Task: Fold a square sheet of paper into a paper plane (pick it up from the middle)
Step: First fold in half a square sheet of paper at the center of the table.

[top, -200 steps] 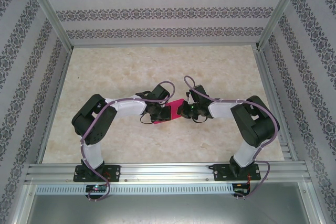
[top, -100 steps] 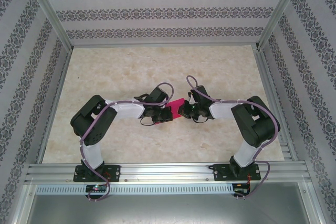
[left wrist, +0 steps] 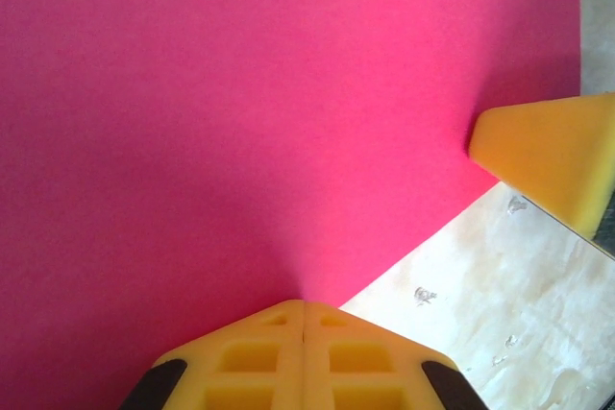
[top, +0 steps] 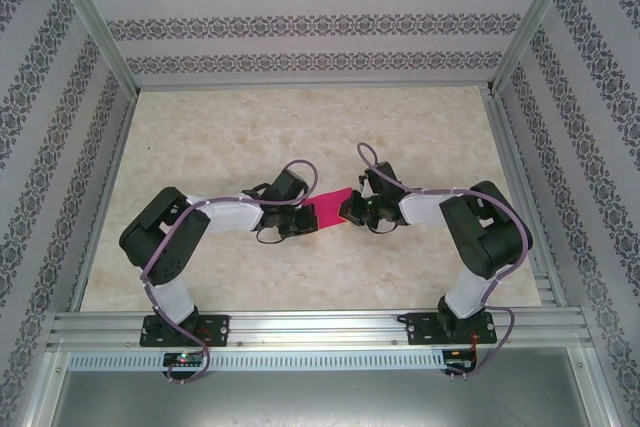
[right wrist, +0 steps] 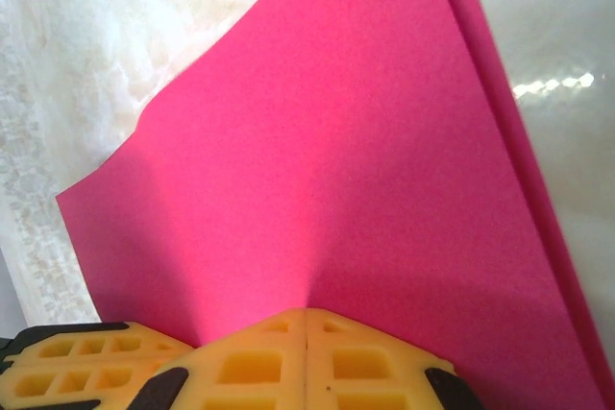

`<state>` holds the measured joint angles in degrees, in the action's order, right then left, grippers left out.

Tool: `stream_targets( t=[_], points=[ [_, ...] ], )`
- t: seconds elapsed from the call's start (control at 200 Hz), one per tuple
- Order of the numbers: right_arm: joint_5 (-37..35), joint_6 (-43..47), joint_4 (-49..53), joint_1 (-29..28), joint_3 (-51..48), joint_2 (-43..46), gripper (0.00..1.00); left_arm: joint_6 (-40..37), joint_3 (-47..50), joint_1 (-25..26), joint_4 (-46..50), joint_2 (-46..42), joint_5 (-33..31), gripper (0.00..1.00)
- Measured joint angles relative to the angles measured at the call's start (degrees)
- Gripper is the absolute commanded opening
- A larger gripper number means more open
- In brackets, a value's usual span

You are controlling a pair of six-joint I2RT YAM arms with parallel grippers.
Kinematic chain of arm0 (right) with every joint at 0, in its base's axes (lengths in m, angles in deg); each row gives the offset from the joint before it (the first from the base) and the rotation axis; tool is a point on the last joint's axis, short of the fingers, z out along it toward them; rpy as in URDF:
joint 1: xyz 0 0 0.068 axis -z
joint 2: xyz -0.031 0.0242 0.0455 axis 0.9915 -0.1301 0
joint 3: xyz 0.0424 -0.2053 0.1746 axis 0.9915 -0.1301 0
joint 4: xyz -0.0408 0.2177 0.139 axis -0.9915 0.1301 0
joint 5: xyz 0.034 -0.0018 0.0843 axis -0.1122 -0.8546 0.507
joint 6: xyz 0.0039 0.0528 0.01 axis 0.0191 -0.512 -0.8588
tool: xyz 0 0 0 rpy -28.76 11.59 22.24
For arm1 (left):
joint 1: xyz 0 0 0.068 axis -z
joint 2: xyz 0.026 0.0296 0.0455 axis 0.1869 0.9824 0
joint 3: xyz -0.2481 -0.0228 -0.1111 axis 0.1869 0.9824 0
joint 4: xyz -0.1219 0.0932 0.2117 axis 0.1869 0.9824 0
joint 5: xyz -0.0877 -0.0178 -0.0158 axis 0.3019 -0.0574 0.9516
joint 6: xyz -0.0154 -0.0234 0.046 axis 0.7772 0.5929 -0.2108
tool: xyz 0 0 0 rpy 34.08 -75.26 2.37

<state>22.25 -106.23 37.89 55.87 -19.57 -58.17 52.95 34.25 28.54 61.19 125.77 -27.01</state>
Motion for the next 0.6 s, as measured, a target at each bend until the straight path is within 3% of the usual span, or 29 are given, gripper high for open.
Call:
stream_targets(
  t=[0.599],
  points=[
    [0.37, -0.42, 0.42, 0.2, 0.39, -0.33, 0.02, 2.84, 6.05, -3.8, -2.89, -4.24, 0.07, 0.05]
  ],
)
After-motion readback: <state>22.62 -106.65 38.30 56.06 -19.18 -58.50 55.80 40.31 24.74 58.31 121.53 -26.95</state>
